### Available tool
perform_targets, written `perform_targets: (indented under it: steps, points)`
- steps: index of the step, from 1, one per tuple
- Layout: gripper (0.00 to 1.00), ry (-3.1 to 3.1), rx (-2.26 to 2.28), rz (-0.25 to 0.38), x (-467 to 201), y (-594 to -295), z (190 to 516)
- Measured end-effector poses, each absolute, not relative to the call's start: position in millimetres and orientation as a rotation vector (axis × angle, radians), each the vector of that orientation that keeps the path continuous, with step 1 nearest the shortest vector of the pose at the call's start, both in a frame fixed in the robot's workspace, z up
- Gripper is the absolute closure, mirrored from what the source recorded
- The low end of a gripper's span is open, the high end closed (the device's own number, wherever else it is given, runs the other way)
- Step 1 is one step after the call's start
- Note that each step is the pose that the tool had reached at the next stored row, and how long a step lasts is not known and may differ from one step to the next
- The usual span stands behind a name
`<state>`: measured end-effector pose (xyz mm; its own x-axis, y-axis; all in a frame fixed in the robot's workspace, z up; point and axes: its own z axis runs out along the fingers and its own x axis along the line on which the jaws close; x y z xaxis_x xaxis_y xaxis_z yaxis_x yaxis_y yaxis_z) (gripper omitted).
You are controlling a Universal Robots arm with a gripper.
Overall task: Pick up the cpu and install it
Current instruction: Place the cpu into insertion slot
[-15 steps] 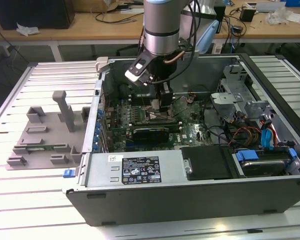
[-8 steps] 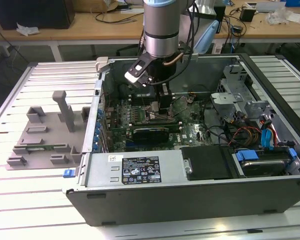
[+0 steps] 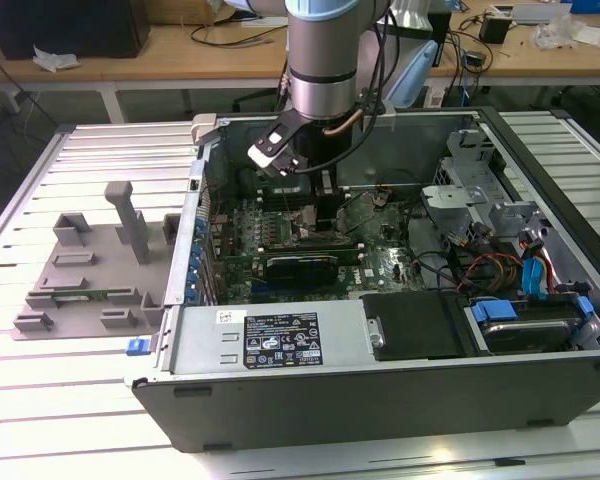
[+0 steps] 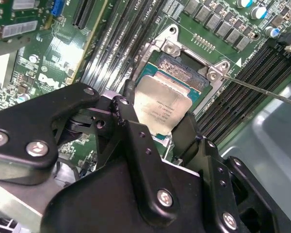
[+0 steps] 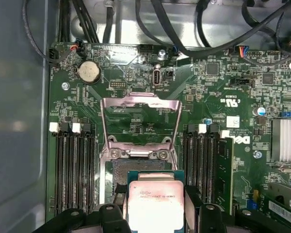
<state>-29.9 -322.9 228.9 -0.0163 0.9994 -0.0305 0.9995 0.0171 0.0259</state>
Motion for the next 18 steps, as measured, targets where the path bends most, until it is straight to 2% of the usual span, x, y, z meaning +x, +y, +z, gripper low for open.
perform_targets:
  steps: [18]
  points:
    - [0.45,2.198,2.190,-0.003,-31,-312,198]
